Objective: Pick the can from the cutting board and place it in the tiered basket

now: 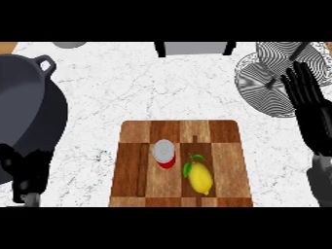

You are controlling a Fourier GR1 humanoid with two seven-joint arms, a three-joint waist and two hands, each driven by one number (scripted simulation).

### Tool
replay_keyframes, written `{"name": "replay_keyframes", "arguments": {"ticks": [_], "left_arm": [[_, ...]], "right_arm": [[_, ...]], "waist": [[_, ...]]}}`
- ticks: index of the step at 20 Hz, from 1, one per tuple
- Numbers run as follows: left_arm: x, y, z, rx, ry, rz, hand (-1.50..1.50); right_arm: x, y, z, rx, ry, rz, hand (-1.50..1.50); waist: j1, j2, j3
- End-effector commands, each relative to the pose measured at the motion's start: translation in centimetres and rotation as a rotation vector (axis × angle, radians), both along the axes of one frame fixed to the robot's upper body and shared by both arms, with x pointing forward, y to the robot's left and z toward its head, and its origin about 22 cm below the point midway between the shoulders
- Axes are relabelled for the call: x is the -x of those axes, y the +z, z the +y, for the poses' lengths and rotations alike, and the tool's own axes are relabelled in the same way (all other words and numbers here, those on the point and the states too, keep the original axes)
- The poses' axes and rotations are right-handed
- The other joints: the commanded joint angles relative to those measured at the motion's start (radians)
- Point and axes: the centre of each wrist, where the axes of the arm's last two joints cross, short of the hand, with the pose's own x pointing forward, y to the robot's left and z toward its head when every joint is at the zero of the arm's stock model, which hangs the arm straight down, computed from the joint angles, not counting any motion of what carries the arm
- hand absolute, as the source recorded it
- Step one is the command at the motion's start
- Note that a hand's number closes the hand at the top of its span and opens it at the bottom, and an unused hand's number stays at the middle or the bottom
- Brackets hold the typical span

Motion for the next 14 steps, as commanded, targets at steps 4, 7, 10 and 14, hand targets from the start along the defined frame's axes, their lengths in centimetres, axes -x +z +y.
{"name": "replay_keyframes", "arguments": {"ticks": [4, 7, 10, 14], "left_arm": [[-3.5, 4.5, -3.9, -0.180, -0.239, -0.292, 0.00], [-3.7, 5.1, -4.8, -0.148, -0.224, -0.311, 0.00], [-4.2, 6.4, -8.9, -0.183, -0.367, -0.418, 0.00], [-4.1, 7.4, -10.8, -0.212, -0.360, -0.425, 0.00]], "right_arm": [[-2.2, 0.7, 3.9, -0.298, 0.206, -0.047, 1.50], [-1.4, -1.2, 3.9, -0.778, -0.100, -0.105, 1.50], [-2.6, -2.9, 9.9, -0.585, 0.345, 0.203, -1.50], [-2.3, -4.5, 7.9, -0.600, 0.578, 0.139, -1.50]], "waist": [[0.026, -0.012, -0.028], [-0.059, -0.025, 0.032], [0.045, -0.004, -0.026], [0.030, -0.011, -0.027]]}}
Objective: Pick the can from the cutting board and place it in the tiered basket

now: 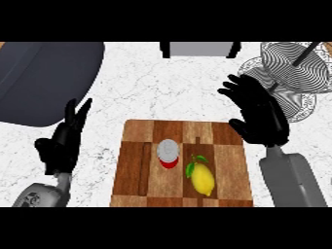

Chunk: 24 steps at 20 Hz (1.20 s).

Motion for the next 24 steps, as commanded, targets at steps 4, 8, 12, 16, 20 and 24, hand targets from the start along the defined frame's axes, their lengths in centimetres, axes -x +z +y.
{"name": "replay_keyframes", "arguments": {"ticks": [4, 8, 12, 16, 20, 24], "left_arm": [[-1.9, 2.6, -0.5, -0.026, -0.036, -0.077, 0.00], [-1.0, 1.6, -1.5, -0.060, -0.014, -0.060, 0.00], [-1.1, 1.6, -1.6, -0.048, -0.017, -0.045, 0.00], [-0.1, 1.2, -0.5, -0.067, -0.029, -0.041, 0.00], [-0.9, 1.7, -1.1, -0.035, -0.035, -0.045, 0.00], [-1.5, 0.6, -1.7, -0.037, -0.030, -0.054, 0.00]], "right_arm": [[1.4, 1.1, -5.7, 0.055, 0.234, -0.180, -1.50], [1.3, 7.6, -9.2, 0.477, 0.221, -0.295, -1.50], [1.6, 14.5, -8.3, 0.886, 0.252, -0.456, -1.50], [3.4, 18.6, -4.8, 1.165, 0.218, -0.580, -1.50], [6.0, 20.3, -1.0, 1.349, 0.216, -0.624, -1.50], [8.7, 21.2, 3.2, 1.438, 0.261, -0.593, -1.50]], "waist": [[-0.022, -0.008, -0.003], [-0.039, -0.015, -0.005], [-0.041, -0.020, -0.008], [-0.015, -0.022, -0.009], [-0.021, -0.017, -0.007], [-0.020, -0.012, -0.007]]}}
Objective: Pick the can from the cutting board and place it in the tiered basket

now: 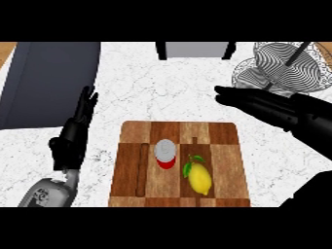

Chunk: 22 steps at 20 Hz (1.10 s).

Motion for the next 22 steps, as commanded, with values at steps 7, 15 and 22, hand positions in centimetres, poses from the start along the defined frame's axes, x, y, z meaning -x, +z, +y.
{"name": "replay_keyframes", "arguments": {"ticks": [7, 15, 22], "left_arm": [[-0.3, 0.8, -1.2, 0.000, -0.018, -0.012, 0.00], [-1.6, 1.7, -0.6, 0.015, 0.000, -0.025, 0.00], [0.4, -0.2, 0.1, 0.006, -0.010, -0.020, 0.00]], "right_arm": [[3.0, 1.1, 8.4, 0.185, -0.035, -0.003, -1.50], [3.7, 1.8, 10.8, 0.331, -0.041, 0.029, -1.50], [2.2, -0.4, 10.6, 0.405, -0.079, 0.055, -1.50]], "waist": [[0.014, 0.007, 0.003], [0.006, 0.006, 0.002], [0.013, 0.009, 0.003]]}}
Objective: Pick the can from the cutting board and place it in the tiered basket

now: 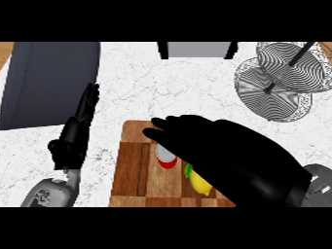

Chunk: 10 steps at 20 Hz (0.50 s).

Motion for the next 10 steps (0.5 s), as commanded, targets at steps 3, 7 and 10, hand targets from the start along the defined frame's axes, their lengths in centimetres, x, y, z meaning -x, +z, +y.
{"name": "replay_keyframes", "arguments": {"ticks": [3, 7, 10], "left_arm": [[-0.9, 0.5, 1.2, -0.006, 0.015, 0.004, 0.00], [-0.5, -0.4, 1.6, -0.006, 0.023, -0.008, 0.00], [0.7, -0.6, -0.9, 0.000, 0.013, 0.007, 0.00]], "right_arm": [[0.0, -0.7, -0.9, 0.145, -0.075, -0.046, -1.50], [0.8, -1.0, -0.6, 0.191, -0.053, -0.065, -1.50], [1.1, -0.7, -0.2, 0.194, -0.068, -0.093, -1.50]], "waist": [[-0.002, 0.002, 0.000], [-0.002, 0.002, 0.000], [0.000, 0.001, 0.000]]}}
